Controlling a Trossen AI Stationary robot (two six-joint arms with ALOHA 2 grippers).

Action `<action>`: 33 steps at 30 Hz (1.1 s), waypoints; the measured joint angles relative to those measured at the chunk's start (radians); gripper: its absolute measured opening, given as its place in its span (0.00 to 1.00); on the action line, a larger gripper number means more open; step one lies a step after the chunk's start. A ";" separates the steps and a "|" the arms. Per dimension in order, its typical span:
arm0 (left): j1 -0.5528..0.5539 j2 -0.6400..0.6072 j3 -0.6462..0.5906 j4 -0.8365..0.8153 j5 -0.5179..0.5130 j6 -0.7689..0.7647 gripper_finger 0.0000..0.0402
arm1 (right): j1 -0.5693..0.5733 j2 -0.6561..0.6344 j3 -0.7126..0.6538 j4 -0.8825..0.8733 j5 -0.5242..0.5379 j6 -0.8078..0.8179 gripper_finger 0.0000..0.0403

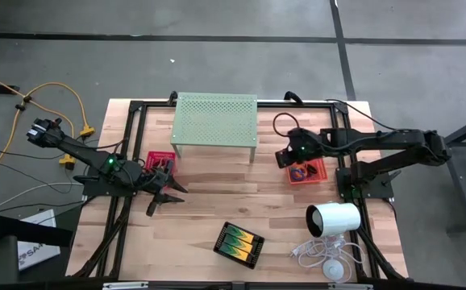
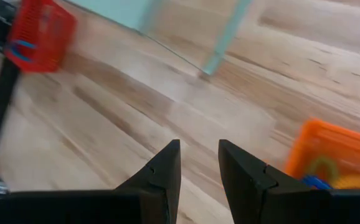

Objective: Pick & Place Office Desk Supplies
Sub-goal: Put the red bin on the shelf

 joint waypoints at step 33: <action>0.000 0.000 0.000 -0.010 -0.073 -0.013 0.34 | 0.000 0.000 0.000 0.192 0.000 0.000 0.24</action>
